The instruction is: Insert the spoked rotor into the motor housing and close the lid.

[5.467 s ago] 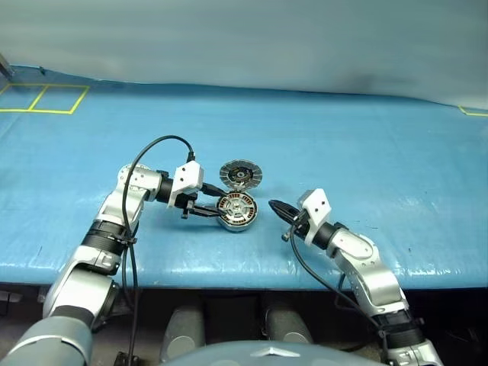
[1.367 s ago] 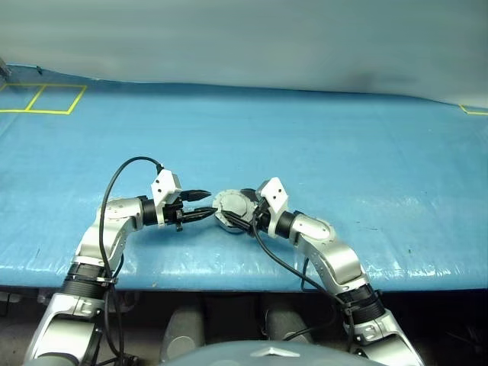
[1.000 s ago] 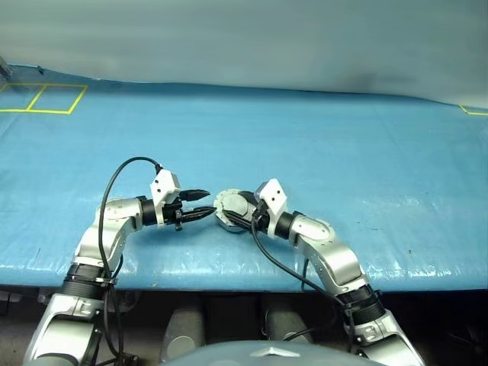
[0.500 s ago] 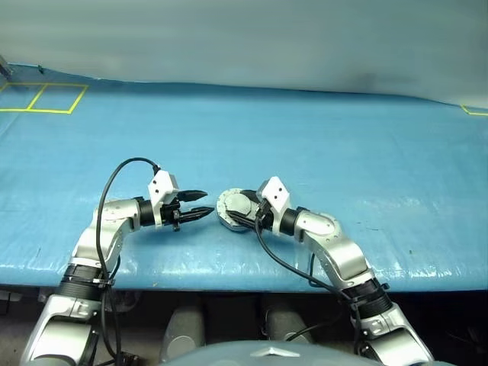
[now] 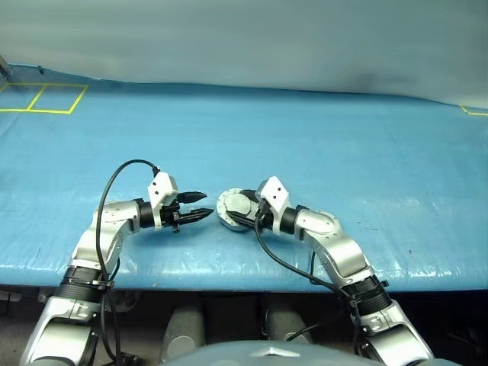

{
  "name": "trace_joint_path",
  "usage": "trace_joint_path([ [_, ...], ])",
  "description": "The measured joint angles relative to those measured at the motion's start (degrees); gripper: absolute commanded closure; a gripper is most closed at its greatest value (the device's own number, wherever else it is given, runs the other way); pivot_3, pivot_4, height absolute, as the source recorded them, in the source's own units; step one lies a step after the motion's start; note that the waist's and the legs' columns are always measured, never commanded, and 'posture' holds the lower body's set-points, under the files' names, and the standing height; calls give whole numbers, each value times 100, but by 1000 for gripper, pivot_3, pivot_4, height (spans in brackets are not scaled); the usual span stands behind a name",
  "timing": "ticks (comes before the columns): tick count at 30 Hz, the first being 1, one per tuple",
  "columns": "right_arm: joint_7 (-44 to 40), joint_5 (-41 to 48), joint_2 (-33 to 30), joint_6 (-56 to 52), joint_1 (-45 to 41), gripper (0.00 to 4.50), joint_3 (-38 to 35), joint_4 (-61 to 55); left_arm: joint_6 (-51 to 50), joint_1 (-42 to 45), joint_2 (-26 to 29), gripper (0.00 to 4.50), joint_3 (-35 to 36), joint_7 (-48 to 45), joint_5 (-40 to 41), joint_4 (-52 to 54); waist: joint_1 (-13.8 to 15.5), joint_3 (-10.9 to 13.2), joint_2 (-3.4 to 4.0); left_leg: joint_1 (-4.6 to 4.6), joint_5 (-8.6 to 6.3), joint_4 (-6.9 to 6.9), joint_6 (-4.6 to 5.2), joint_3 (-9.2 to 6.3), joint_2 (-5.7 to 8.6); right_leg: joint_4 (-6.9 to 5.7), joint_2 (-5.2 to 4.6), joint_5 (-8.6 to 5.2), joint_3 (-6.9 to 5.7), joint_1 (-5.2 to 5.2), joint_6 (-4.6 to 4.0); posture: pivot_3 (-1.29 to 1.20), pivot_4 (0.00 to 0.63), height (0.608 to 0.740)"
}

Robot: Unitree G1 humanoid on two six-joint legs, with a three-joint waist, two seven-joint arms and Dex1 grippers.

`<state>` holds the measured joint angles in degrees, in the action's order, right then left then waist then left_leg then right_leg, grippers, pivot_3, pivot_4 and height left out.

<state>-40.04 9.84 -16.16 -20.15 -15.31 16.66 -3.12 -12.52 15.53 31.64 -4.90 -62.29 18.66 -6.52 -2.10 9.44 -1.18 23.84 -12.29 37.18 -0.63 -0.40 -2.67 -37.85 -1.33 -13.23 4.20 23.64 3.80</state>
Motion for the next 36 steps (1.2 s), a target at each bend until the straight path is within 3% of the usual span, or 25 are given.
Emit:
trace_joint_path([
  [36,-153,-157,-171,193,-259,1450,139,325,-324,-30,-189,2083,1,150,174,109,-2,-4,-3,-14,0,6,0,1,0,-3,-1,0,1,-14,0,0,150,740],
])
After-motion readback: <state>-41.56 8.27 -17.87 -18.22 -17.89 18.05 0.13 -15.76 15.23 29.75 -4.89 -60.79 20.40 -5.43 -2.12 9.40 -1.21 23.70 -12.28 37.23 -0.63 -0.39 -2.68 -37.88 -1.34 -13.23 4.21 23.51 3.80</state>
